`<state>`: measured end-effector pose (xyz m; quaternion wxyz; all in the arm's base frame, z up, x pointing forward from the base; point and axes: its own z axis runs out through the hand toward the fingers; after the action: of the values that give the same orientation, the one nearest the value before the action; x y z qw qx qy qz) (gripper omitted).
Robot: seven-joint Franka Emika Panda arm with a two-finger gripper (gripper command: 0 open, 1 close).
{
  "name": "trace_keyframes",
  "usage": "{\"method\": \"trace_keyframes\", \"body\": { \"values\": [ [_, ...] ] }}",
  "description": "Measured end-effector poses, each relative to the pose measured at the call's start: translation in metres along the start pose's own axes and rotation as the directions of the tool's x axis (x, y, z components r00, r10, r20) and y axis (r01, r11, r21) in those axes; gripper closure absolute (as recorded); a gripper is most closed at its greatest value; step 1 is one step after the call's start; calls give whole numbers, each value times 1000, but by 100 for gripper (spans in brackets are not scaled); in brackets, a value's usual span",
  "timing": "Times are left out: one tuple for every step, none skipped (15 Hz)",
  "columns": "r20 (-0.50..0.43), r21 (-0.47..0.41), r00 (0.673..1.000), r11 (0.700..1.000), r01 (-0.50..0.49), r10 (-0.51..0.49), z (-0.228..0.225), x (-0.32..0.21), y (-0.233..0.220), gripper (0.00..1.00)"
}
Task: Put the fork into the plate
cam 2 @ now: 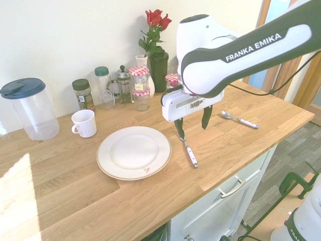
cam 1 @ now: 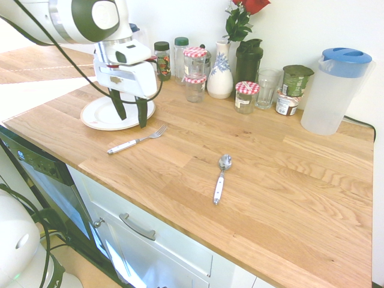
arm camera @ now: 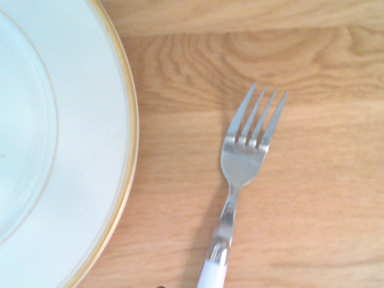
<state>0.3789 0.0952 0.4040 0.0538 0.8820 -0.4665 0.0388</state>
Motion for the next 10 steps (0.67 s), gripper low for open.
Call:
{"method": "trace_keyframes", "body": {
  "values": [
    [-8,-6,1000,1000,-25,25,4,-16,6,0],
    [-18,-15,999,999,-49,48,10,-31,12,0],
    [-28,-19,997,998,-66,65,17,-42,17,0],
    [-35,-10,995,996,-90,90,23,-50,21,0],
    [-40,17,992,993,-119,120,28,-53,22,0],
    [-45,46,988,988,-145,147,27,-52,20,0],
    [-53,71,984,983,-168,172,25,-47,18,0],
    [-61,85,978,977,-194,200,25,-42,17,0],
    [-65,88,972,972,-219,225,26,-36,18,0],
    [-63,83,968,968,-237,243,29,-32,19,0]
  ]
}}
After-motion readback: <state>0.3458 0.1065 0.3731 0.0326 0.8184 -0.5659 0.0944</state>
